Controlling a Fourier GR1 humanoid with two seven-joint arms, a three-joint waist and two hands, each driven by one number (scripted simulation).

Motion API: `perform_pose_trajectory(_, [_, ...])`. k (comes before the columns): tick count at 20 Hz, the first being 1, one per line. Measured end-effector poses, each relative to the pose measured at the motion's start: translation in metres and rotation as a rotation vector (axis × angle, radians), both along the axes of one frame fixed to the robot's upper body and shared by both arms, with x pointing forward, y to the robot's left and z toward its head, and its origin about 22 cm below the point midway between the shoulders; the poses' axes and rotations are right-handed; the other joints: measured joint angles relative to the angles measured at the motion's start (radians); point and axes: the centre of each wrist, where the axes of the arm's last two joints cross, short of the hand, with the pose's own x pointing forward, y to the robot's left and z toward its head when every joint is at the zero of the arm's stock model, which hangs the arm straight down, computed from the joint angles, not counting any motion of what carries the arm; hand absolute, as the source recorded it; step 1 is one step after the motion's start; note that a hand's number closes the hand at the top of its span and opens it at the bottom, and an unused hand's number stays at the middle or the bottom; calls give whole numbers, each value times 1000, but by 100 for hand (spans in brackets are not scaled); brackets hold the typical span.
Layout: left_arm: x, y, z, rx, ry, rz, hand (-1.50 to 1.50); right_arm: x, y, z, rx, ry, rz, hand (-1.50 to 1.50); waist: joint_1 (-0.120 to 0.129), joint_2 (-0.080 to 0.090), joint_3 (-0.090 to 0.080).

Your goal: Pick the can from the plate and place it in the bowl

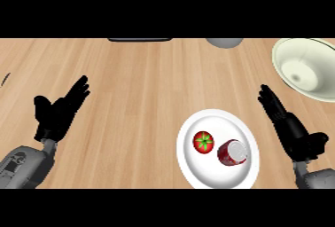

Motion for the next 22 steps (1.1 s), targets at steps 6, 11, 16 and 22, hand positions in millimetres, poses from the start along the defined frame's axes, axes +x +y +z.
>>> perform_pose_trajectory(6, [-4, -30, 6, -32, -119, 31, 0, -27, 53, -5, -73, 83, 105, 150, 4, -6, -10])
perform_pose_trajectory(11, [-11, -42, 3, -84, -147, 53, 0, -36, 51, -8, -194, -95, -155, -150, -21, -19, -15])
perform_pose_trajectory(16, [-22, -52, -1, -103, -164, 56, 0, -82, 96, -14, -60, -282, -260, -150, -21, -14, -12])
perform_pose_trajectory(22, [-28, -64, -1, -108, -177, 54, 0, -114, 91, 23, -138, -389, -347, -150, -13, -8, -14])
